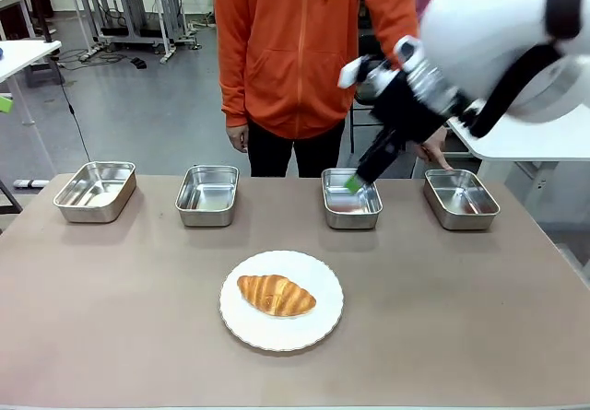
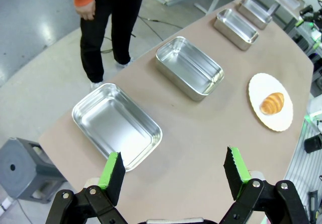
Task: Place the bread in the container.
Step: Place the Butter Roll into the Airtight Container indicated by the human.
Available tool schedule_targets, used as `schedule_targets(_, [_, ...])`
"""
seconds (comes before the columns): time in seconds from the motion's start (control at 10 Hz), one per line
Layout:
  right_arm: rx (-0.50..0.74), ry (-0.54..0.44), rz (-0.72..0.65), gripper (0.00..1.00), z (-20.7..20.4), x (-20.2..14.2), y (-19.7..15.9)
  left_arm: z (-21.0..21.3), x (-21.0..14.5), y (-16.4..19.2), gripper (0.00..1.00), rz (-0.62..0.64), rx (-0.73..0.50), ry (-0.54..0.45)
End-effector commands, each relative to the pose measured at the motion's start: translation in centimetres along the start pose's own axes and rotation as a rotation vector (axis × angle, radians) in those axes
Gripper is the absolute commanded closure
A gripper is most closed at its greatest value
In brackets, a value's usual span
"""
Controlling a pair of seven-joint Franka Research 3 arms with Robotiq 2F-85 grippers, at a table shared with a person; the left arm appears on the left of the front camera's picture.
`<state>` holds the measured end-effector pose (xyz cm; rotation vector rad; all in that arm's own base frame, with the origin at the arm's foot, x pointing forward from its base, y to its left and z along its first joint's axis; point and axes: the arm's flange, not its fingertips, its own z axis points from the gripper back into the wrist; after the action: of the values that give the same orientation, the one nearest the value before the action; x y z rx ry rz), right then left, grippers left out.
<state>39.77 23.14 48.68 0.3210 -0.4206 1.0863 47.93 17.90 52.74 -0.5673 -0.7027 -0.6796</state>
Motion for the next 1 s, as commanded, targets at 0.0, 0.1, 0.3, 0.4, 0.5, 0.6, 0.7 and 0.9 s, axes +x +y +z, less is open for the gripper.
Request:
schedule_targets(0.0, [-0.087, 0.044, -0.044, 0.00, -2.2, 0.0, 0.1, 0.2, 0.1, 0.0, 0.00, -0.004, 0.001, -0.003])
schedule_targets(0.1, [0.000, 0.000, 0.000, 0.00, 0.0, 0.0, 0.0, 0.2, 0.1, 0.0, 0.00, -0.004, 0.001, -0.003])
schedule_targets(0.3, [0.000, 0.000, 0.000, 0.00, 0.0, 0.0, 0.0, 0.2, 0.1, 0.0, 0.00, -0.004, 0.001, -0.003])
schedule_targets(0.4, [0.000, 0.000, 0.000, 0.00, 0.0, 0.0, 0.0, 0.2, 0.1, 0.0, 0.00, -0.004, 0.001, -0.003])
schedule_targets(0.5, [-0.012, 0.007, -0.017, 0.00, -0.9, -0.1, 0.2, 0.2, 0.1, 0.0, 0.00, -0.004, 0.001, -0.003])
schedule_targets(0.6, [-0.062, 0.065, -0.025, 0.00, -2.6, 1.7, 2.2, 0.2, 0.1, 0.0, 0.00, -0.004, 0.001, -0.003])
schedule_targets(0.7, [-0.052, 0.110, -0.014, 0.00, -4.1, 3.4, 3.5, 0.2, 0.1, 0.0, 0.00, -0.004, 0.001, -0.003])
schedule_targets(0.9, [-0.056, 0.181, 0.004, 0.00, -7.2, 6.5, 5.6, 0.2, 0.1, 0.0, 0.00, -0.004, 0.001, -0.003])
